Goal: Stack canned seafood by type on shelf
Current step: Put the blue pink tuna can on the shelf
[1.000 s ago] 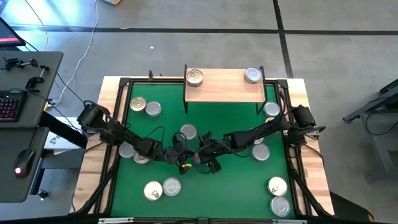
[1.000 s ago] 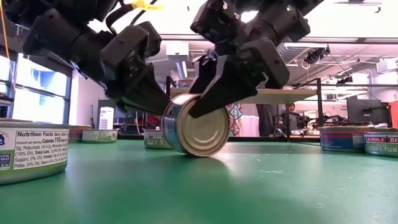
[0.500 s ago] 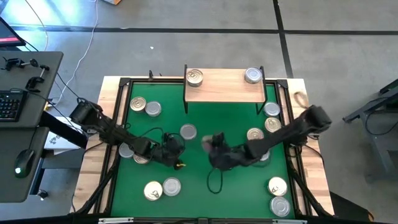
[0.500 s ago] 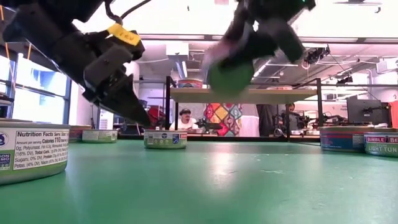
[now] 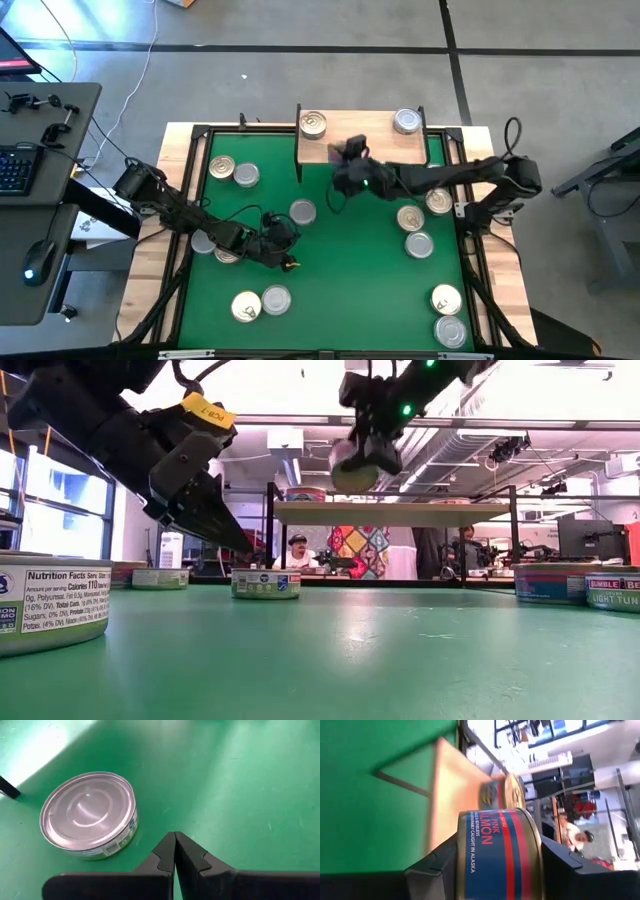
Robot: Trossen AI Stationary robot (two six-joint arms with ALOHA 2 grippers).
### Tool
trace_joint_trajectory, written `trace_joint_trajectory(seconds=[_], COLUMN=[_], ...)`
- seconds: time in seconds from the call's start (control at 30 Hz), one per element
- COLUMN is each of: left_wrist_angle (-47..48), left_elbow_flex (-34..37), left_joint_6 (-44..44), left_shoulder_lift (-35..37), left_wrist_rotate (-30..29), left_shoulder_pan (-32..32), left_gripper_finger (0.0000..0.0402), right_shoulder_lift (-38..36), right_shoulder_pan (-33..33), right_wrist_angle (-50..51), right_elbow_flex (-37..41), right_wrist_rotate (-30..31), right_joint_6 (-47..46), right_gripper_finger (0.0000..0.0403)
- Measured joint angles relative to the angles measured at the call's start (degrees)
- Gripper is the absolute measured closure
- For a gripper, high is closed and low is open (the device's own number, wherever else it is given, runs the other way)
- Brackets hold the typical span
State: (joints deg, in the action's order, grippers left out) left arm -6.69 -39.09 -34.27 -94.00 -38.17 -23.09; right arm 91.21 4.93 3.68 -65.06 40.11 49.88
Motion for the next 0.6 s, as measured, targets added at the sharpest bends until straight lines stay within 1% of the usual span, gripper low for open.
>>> trace_joint_trajectory(seconds=[0.17,0.3,0.37,0.5,0.6], left_wrist_angle=[-0.4,-0.8,-0.9,-0.9,-0.9], left_elbow_flex=[0.0,0.0,0.0,0.0,0.0], left_joint_6=[0.4,0.4,0.4,0.4,0.4], left_shoulder_lift=[0.0,0.0,0.0,0.0,0.0], left_wrist_rotate=[0.0,0.0,0.0,0.0,0.0], left_shoulder_pan=[0.0,0.0,0.0,0.0,0.0], left_gripper_finger=[0.0401,0.0401,0.0401,0.0401,0.0401], right_shoulder_lift=[1.9,1.9,1.8,1.8,1.5], right_shoulder_pan=[4.5,6.5,6.9,7.1,7.1], right_wrist_angle=[-2.5,-1.7,-1.6,-1.0,-0.4], right_elbow_flex=[0.0,0.0,0.0,0.0,0.0], right_wrist_rotate=[-2.6,-5.7,-5.9,-7.0,-7.7], right_joint_6=[2.0,-1.6,-3.5,-4.9,-5.0], right_gripper_finger=[0.0224,0.0224,0.0205,0.0139,0.0118])
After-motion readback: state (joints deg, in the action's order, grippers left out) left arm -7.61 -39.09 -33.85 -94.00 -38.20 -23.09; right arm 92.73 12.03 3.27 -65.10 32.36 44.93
